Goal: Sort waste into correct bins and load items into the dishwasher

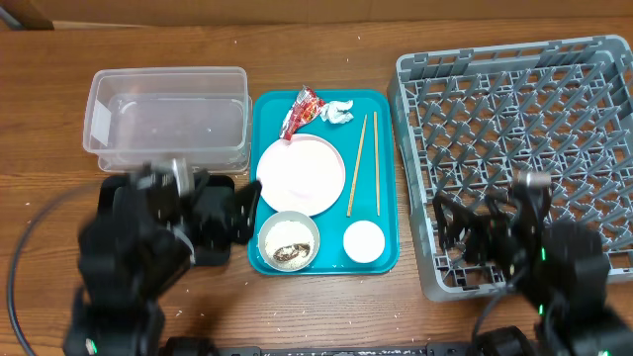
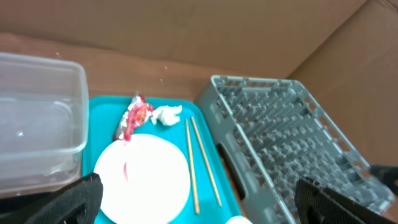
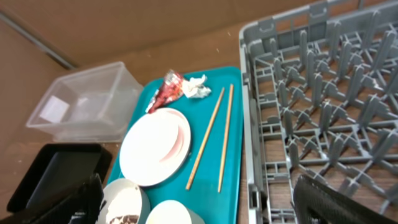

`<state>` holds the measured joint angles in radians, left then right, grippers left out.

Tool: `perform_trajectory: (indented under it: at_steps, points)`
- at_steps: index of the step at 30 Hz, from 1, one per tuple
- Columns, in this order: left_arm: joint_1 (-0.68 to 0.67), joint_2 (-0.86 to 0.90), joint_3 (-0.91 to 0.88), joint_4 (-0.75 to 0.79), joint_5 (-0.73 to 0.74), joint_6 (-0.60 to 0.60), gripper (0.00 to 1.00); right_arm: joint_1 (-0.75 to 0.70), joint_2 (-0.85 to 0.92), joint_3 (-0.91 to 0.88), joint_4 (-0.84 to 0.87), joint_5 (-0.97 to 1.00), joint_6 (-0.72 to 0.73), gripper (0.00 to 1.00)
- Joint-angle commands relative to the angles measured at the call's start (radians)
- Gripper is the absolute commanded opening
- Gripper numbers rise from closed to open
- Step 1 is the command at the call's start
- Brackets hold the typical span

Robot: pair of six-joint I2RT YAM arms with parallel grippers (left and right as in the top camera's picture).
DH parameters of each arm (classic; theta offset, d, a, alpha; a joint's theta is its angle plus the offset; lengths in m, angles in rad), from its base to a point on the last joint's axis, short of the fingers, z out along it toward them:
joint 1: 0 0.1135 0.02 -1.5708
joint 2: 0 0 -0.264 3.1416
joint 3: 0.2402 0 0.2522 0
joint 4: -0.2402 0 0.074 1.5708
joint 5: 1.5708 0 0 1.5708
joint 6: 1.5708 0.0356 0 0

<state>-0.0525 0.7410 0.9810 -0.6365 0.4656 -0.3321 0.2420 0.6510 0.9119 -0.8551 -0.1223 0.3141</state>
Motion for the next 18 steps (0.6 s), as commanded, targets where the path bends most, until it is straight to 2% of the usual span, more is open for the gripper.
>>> perform_trajectory:
  at_steps: [1, 5, 7, 10, 14, 18]
  points:
    - [0.002, 0.144, 0.189, -0.046, 0.092, 0.010, 1.00, -0.002, 0.166, 0.173, -0.072, 0.017, 0.004, 1.00]
    - [-0.016, 0.263, 0.260, -0.029, 0.255, 0.027, 1.00, -0.002, 0.304, 0.266, -0.116, -0.005, 0.005, 1.00]
    - [-0.090, 0.340, 0.262, -0.084, 0.251, 0.059, 1.00, -0.002, 0.348, 0.283, -0.114, -0.017, 0.039, 1.00]
    - [-0.233, 0.429, 0.262, -0.203, 0.097, 0.126, 1.00, -0.017, 0.370, 0.285, -0.105, 0.011, 0.156, 1.00]
    - [-0.444, 0.579, 0.262, -0.290, -0.198, 0.138, 0.92, -0.076, 0.371, 0.285, -0.095, 0.021, 0.240, 1.00]
    - [-0.569, 0.720, 0.262, -0.259, -0.249, 0.146, 0.91, -0.138, 0.370, 0.285, -0.106, 0.016, 0.264, 1.00]
